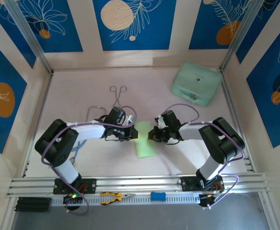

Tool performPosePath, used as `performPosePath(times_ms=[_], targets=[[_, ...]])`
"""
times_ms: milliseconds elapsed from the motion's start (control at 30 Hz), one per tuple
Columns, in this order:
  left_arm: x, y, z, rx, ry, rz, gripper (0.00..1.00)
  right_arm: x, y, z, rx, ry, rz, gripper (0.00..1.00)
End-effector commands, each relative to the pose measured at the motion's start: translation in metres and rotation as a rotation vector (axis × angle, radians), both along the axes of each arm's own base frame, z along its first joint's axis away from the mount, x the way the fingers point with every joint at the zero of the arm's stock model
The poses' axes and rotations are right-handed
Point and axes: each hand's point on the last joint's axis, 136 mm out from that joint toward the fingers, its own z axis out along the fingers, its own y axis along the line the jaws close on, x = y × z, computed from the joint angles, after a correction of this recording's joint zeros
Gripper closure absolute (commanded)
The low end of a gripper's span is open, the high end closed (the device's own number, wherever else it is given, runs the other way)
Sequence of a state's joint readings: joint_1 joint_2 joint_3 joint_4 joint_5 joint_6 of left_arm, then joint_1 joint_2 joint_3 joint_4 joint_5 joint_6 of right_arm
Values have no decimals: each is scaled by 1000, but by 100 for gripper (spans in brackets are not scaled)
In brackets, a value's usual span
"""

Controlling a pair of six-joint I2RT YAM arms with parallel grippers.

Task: Fold a paper plane with a square sheet of paper (pick it up from the middle)
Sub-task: First fold the square sheet of paper in half at the center of the table.

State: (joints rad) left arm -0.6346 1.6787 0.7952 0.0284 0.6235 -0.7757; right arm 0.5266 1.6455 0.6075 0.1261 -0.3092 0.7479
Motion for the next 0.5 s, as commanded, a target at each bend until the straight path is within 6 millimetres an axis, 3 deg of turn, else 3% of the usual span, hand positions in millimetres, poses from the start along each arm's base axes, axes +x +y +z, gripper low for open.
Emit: performPosePath(times_ms=[0, 200, 467], targets=[[17, -7, 11, -63, -51, -21, 99, -35, -29, -34, -142, 153, 0, 100], [26, -10, 5, -86, -38, -29, 97, -36, -30, -34, -148, 156, -1, 100], [19, 5, -34, -3, 17, -22, 97, -39, -31, -37, -148, 165, -2, 100]])
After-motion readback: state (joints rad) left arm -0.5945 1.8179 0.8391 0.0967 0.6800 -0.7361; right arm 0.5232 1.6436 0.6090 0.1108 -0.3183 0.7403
